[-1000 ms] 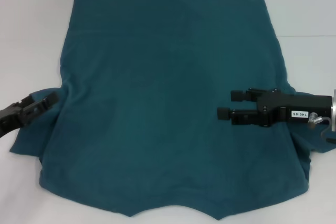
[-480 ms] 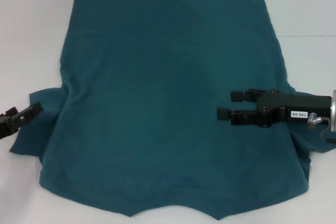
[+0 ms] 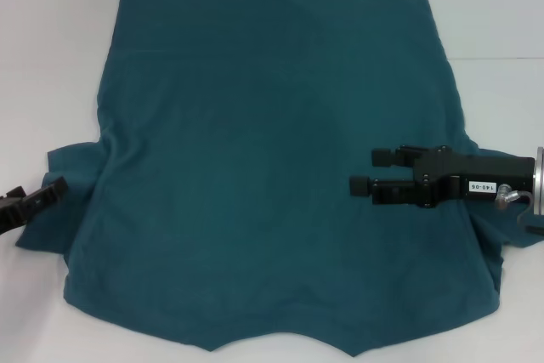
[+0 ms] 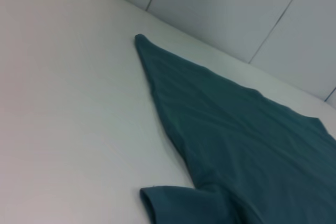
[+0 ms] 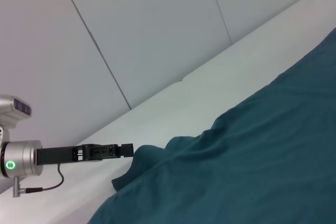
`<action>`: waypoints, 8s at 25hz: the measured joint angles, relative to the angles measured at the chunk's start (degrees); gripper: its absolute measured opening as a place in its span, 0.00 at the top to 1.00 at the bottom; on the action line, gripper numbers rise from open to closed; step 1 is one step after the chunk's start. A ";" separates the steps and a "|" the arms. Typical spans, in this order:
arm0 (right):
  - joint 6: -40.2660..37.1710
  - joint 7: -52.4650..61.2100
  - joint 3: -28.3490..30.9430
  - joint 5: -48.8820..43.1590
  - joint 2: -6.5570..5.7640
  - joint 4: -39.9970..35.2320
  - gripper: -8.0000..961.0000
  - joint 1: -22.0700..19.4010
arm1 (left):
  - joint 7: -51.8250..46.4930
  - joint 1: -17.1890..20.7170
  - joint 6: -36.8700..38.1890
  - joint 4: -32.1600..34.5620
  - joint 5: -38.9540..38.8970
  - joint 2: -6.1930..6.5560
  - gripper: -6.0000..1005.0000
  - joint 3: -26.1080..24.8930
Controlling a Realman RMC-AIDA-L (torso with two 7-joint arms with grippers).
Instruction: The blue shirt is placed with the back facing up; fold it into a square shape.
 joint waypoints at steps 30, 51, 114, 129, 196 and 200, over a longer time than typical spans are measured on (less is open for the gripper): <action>0.27 0.02 0.36 0.00 0.00 -0.03 0.04 0.00 | -1.30 -0.95 -1.20 0.30 3.86 -0.11 0.38 1.79; 0.26 0.01 0.36 0.00 0.15 -0.03 0.04 0.00 | -1.85 -2.46 -2.94 1.04 4.26 0.56 0.99 1.63; 1.23 -0.08 0.30 0.37 1.48 0.77 0.05 -0.05 | -11.27 -7.03 15.23 7.92 5.27 1.94 0.98 1.95; 1.15 -0.02 0.26 0.26 1.40 0.86 0.05 -0.18 | -11.56 -9.52 17.38 4.49 5.21 -0.33 0.97 2.10; 0.81 2.04 0.97 0.70 0.79 0.72 0.05 -0.97 | 8.39 -3.97 -1.36 2.08 7.22 -1.44 0.17 10.36; 0.74 2.04 0.97 0.70 0.79 0.54 0.05 -0.97 | 7.63 -3.98 -1.70 2.15 7.27 -1.43 0.23 10.38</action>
